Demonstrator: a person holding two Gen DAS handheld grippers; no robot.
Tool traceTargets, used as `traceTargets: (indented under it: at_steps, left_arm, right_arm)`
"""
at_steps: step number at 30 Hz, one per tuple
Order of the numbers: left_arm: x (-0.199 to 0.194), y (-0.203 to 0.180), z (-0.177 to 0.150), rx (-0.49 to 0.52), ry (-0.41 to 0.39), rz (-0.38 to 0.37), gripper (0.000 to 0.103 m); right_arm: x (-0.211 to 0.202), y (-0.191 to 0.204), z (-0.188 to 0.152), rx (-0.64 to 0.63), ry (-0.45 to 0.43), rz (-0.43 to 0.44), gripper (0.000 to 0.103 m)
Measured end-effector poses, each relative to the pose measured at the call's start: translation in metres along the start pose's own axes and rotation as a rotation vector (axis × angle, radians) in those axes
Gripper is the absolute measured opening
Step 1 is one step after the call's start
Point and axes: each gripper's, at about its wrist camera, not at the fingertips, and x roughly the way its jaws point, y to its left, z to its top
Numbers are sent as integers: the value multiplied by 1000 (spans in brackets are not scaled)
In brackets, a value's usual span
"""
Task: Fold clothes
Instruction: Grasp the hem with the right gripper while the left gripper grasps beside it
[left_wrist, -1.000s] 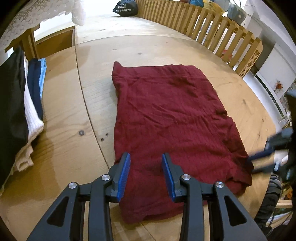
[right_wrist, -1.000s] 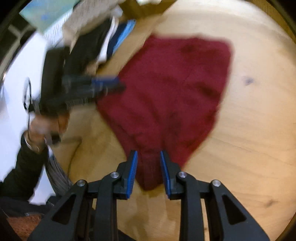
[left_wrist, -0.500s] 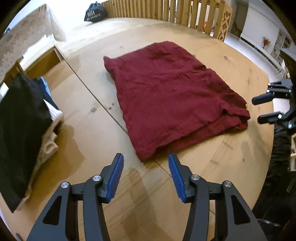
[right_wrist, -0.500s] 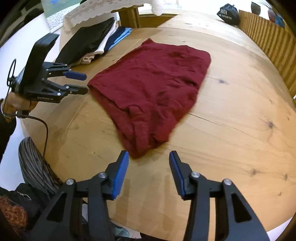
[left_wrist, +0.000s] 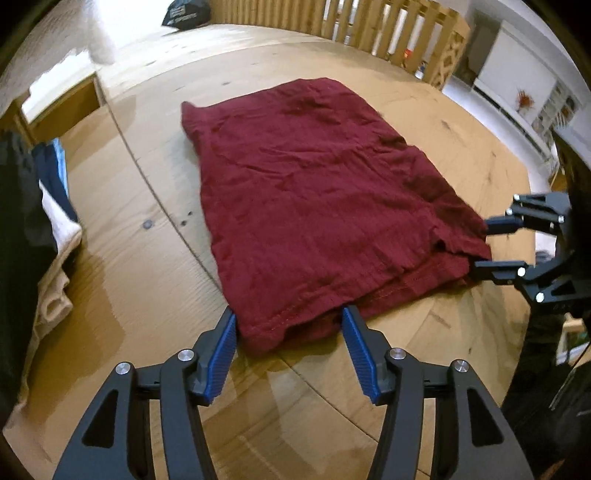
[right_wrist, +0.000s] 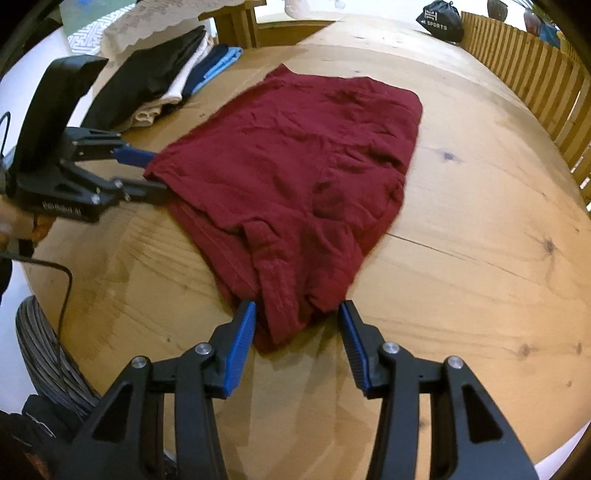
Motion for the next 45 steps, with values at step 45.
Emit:
traceTargets:
  at_steps: [45]
  left_arm:
    - [43, 117, 145, -250, -61, -175, 17]
  right_arm:
    - [36, -141, 170, 336, -53, 280, 11]
